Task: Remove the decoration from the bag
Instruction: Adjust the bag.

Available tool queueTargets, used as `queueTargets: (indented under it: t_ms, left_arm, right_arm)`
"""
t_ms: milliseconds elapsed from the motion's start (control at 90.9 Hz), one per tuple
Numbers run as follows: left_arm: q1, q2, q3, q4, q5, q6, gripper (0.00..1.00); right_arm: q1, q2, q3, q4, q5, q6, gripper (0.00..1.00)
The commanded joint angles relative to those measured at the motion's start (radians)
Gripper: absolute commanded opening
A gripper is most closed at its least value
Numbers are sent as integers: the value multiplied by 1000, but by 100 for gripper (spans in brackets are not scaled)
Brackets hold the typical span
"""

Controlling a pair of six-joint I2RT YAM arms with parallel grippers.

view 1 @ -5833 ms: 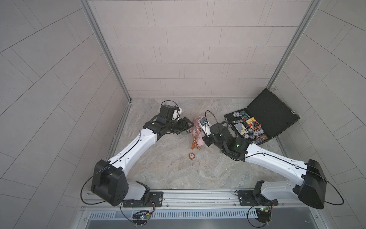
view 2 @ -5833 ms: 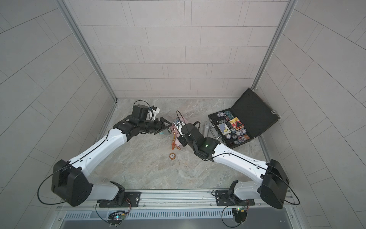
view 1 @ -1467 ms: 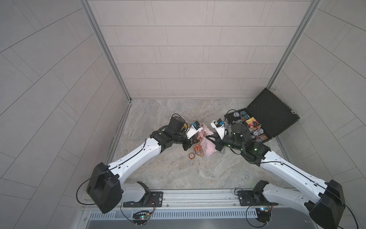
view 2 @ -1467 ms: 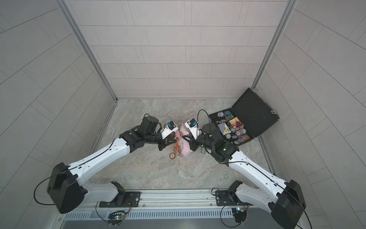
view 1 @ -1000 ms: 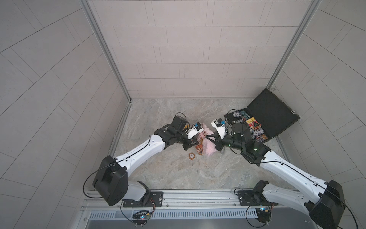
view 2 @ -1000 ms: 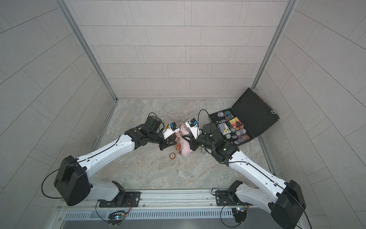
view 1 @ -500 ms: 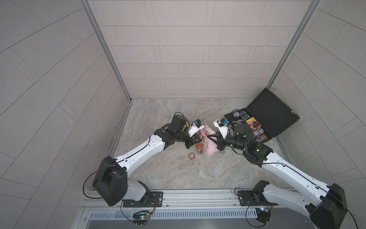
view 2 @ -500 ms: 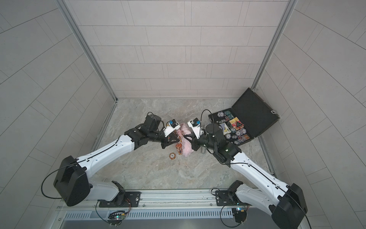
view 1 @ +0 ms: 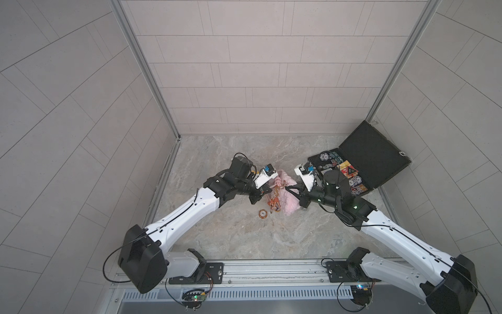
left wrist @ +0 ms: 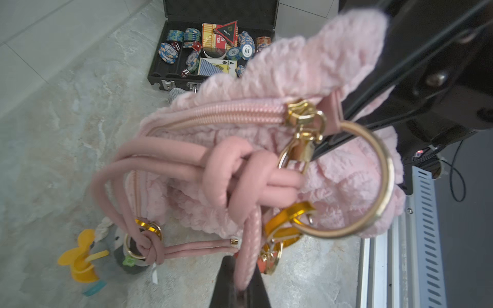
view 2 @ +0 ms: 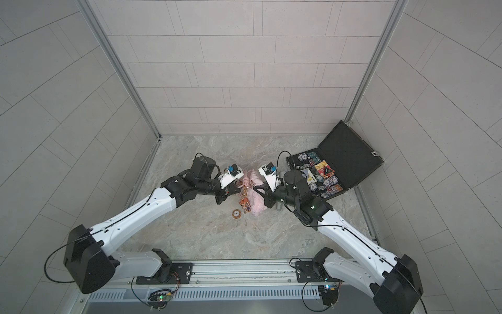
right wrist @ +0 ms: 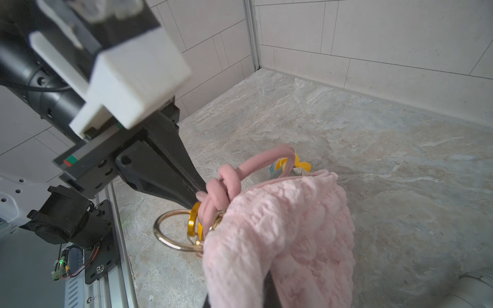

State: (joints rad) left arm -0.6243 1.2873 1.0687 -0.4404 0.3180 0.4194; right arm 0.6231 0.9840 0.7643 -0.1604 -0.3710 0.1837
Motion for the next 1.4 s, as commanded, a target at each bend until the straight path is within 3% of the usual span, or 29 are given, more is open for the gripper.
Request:
queueTargets:
  t_ms: [0, 396, 671, 858, 1002, 1189, 1387]
  left_arm:
    - [5, -47, 36, -65, -106, 62, 2]
    - [7, 57, 173, 18, -129, 185, 5]
    - [7, 171, 279, -20, 144, 197, 12]
    - [7, 176, 266, -90, 220, 214, 8]
    - [9, 126, 263, -135, 167, 187, 0]
    - [17, 30, 233, -141, 83, 178, 0]
    - [20, -44, 232, -198, 83, 165, 0]
  right_arm:
    - [-10, -30, 3, 18, -24, -10, 0]
    - [-13, 28, 57, 30, -162, -4, 0]
    - [-25, 33, 90, 21, -201, -10, 0]
    - [-49, 28, 135, -93, -181, -98, 0]
    - [-90, 23, 149, -158, -127, -163, 0]
    - [-141, 51, 167, -156, -87, -208, 0]
    - [-166, 186, 261, -79, -211, -202, 4]
